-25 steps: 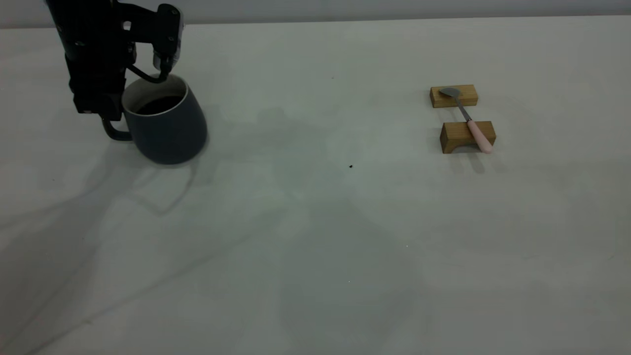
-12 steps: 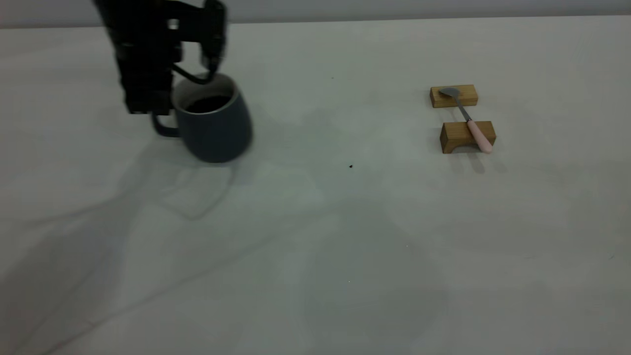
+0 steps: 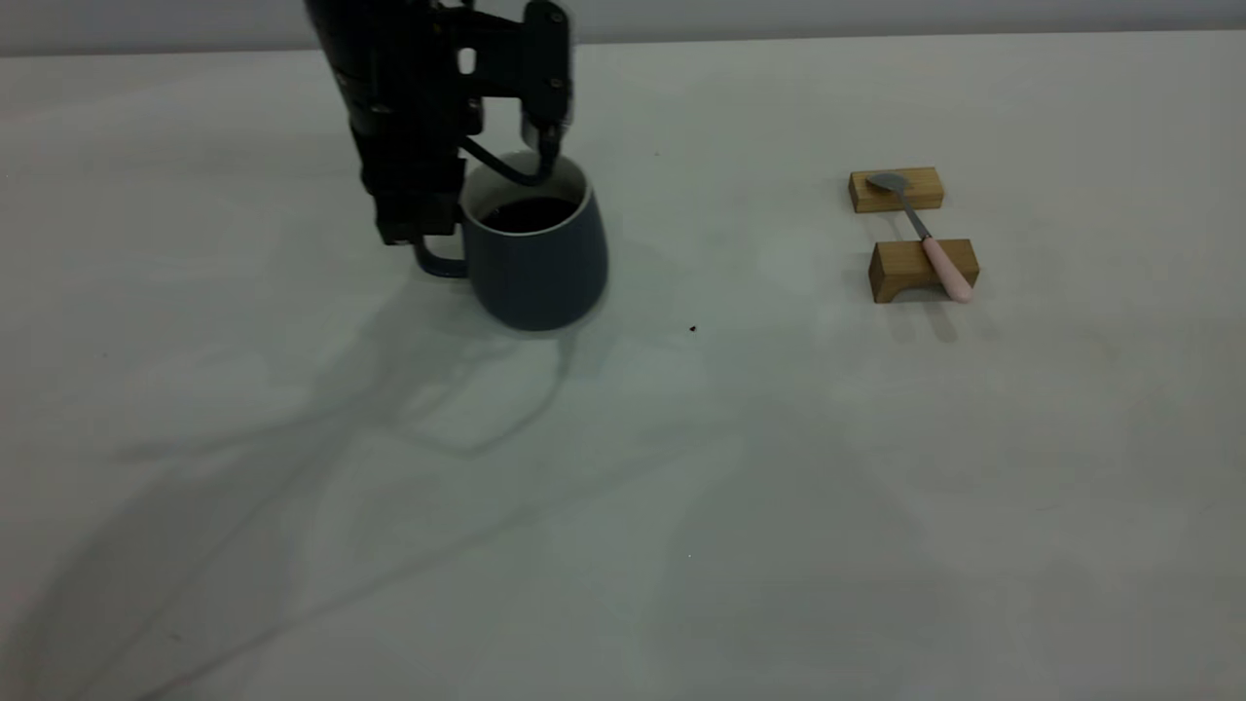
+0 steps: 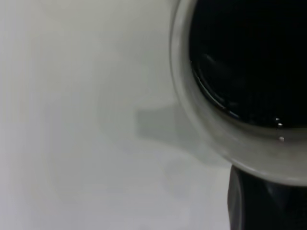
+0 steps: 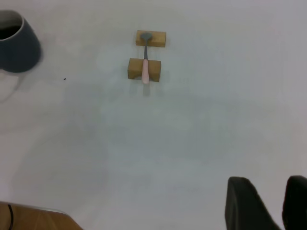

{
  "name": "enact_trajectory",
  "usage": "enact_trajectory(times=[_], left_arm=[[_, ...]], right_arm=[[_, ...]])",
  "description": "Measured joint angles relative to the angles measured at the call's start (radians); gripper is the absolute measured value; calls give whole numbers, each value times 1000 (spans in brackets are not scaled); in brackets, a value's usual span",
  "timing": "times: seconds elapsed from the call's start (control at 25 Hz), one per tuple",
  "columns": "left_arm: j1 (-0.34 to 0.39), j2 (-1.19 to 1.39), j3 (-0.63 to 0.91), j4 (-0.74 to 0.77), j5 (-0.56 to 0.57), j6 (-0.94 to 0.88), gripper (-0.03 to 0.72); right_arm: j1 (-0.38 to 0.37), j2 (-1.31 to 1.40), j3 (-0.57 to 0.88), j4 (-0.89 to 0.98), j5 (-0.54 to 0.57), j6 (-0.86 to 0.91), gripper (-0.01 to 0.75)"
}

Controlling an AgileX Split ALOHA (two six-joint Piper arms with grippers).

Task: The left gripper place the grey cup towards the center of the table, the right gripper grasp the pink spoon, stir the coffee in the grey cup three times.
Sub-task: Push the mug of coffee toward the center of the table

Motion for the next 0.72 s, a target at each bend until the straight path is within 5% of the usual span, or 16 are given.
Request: enact_trajectory(times=[0.24, 0.56, 0.72], left_arm=[[-18, 1, 0, 0, -1, -3, 319], [-19, -12, 0, -8, 22, -28, 660], [-19, -92, 0, -27, 68, -114, 670]], right_arm=[[0, 0, 0, 0, 0, 0, 237], [0, 0, 0, 0, 0, 0, 237], [0, 0, 0, 0, 0, 0, 237]])
